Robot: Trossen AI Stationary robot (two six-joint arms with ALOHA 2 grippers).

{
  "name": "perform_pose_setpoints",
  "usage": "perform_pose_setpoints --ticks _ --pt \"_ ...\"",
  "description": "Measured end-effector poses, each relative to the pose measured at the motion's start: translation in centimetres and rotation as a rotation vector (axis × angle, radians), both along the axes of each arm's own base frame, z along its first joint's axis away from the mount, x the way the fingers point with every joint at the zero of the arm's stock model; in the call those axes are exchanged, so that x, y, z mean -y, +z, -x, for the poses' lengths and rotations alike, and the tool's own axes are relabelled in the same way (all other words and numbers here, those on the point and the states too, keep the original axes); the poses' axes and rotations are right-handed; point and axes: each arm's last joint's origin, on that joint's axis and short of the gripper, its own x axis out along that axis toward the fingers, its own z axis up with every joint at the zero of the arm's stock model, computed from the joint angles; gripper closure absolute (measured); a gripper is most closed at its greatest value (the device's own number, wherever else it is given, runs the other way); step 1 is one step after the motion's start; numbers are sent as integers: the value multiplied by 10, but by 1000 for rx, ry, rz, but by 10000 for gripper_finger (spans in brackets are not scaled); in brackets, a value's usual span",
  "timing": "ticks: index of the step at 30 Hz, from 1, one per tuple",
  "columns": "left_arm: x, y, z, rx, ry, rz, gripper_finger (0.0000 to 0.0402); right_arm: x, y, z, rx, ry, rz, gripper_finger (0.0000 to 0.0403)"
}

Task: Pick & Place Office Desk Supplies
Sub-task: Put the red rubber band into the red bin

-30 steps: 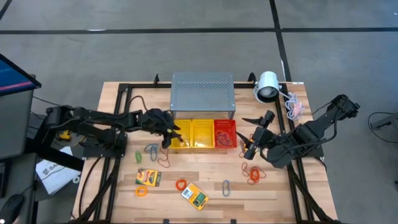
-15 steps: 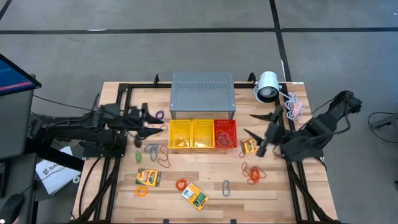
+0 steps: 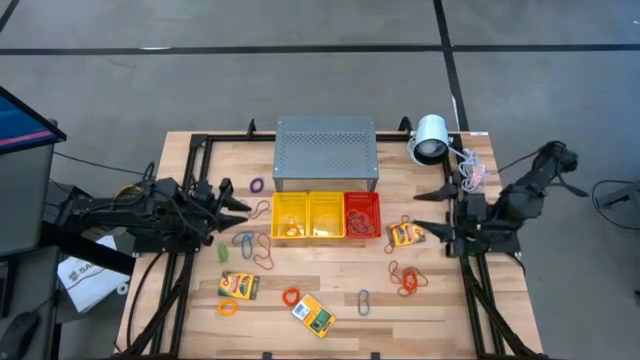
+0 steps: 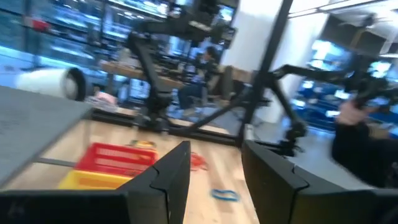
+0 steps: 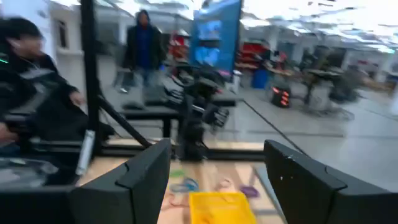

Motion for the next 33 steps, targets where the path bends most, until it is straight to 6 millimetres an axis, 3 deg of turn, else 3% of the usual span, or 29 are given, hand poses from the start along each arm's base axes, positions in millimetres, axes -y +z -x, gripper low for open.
perform_pose_setpoints --ticks 5,19,28,33 --pt "3 -4 0 -49 -101 59 261 1 -22 -14 -44 66 -77 154" --pt "19 -10 -4 -152 -310 157 260 -18 -93 -91 -411 140 -242 154" --pt "27 -12 -10 -172 -313 154 260 -25 -134 -98 -715 42 -404 154" --pt "28 -14 -15 -182 -310 154 260 -36 -133 -92 -979 -53 -404 154"
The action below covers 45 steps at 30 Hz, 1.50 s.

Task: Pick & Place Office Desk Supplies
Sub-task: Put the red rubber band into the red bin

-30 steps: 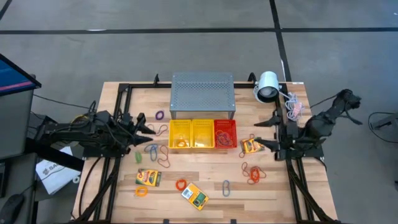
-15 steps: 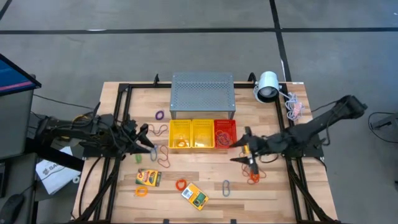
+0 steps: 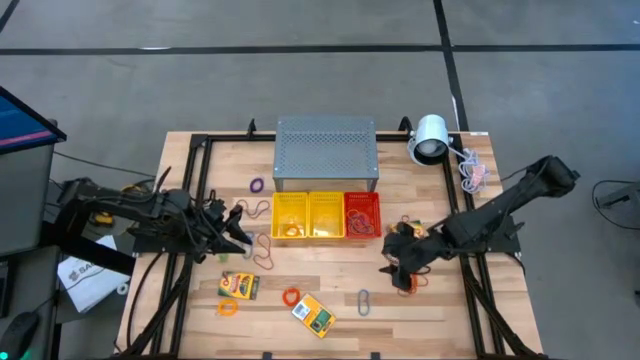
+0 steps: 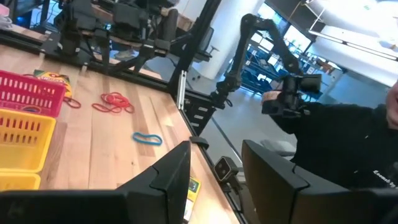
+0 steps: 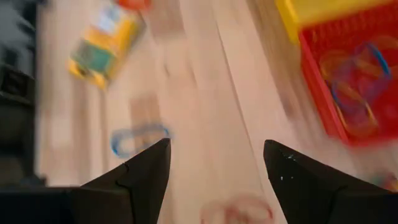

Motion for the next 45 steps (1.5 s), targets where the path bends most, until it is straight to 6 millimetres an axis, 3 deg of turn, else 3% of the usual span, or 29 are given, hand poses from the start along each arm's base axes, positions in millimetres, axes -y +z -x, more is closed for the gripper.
perform_pose_setpoints --ticks 6,18,30,45 --pt "0 -3 -8 -16 29 -4 260 -16 5 -3 -93 -3 13 154" --pt "2 -8 -19 -43 36 -8 260 -47 -43 -7 -367 -26 -3 154" --pt "3 -9 -21 -52 35 -11 260 -45 -67 -15 -447 -65 48 154" --pt "3 -9 -21 -52 35 -11 260 -39 -72 -19 -476 -80 43 154"
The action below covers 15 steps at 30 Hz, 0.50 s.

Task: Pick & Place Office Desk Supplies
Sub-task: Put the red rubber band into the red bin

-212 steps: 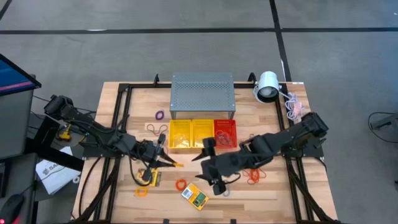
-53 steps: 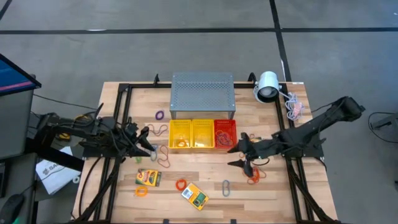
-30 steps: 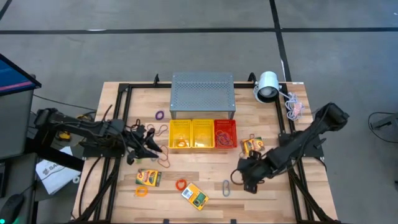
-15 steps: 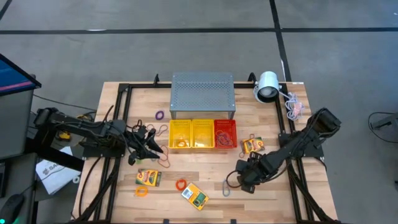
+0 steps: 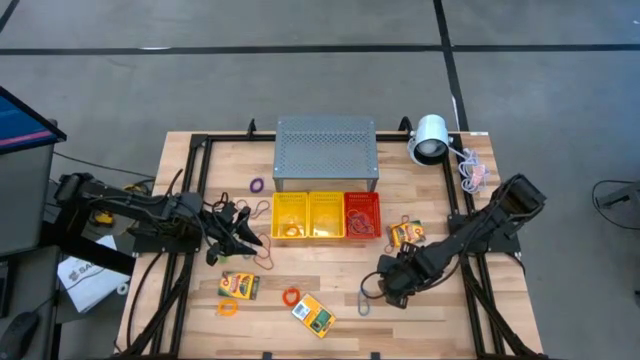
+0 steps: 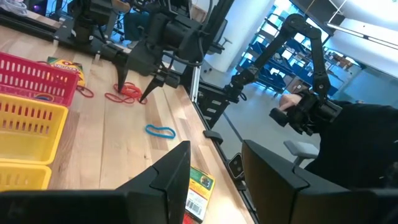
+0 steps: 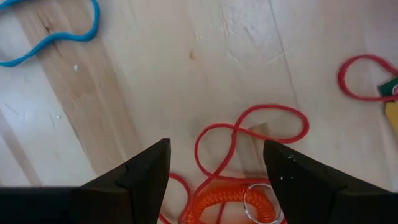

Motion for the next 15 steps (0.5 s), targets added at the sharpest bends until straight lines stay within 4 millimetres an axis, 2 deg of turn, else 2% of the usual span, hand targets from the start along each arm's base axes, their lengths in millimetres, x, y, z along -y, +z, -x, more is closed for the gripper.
perform_pose_setpoints --ticks 15 --pt "0 0 0 0 -1 0 260 4 0 0 -26 -32 -12 154"
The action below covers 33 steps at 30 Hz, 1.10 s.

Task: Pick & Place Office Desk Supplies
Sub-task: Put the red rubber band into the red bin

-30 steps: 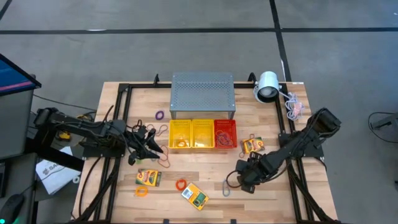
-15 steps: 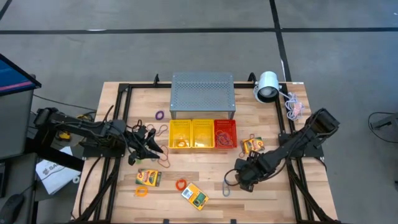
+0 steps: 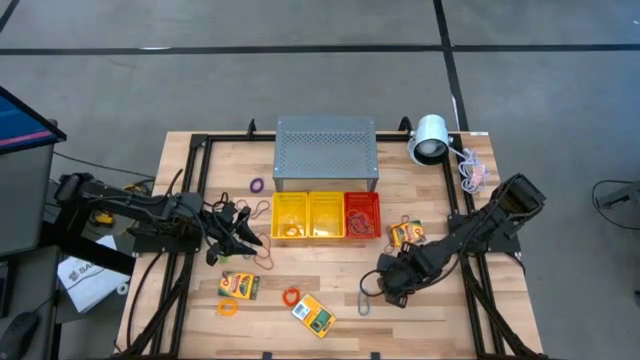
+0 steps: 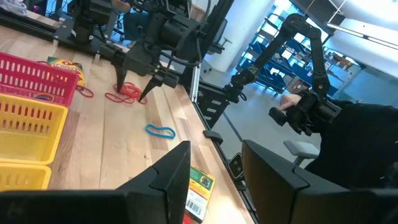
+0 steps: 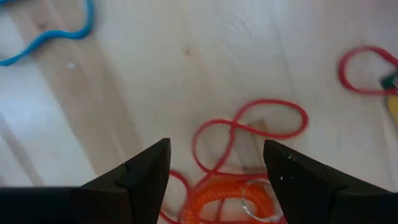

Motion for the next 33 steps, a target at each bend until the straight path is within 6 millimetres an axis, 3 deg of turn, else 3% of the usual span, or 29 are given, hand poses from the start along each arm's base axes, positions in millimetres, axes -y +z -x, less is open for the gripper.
perform_pose_setpoints --ticks 5,12,22,27,33 --pt "0 0 0 0 0 0 260 3 -1 1 -20 -32 12 154" --pt "0 0 0 0 -1 0 260 -1 -21 -4 -88 -3 31 154" --pt "0 0 0 0 -1 0 260 0 -19 -5 -65 -11 28 158" --pt "0 0 0 0 -1 0 260 0 -19 -5 -65 -10 20 192" --pt "0 0 0 0 -1 0 260 -1 -20 -5 -71 0 4 277"
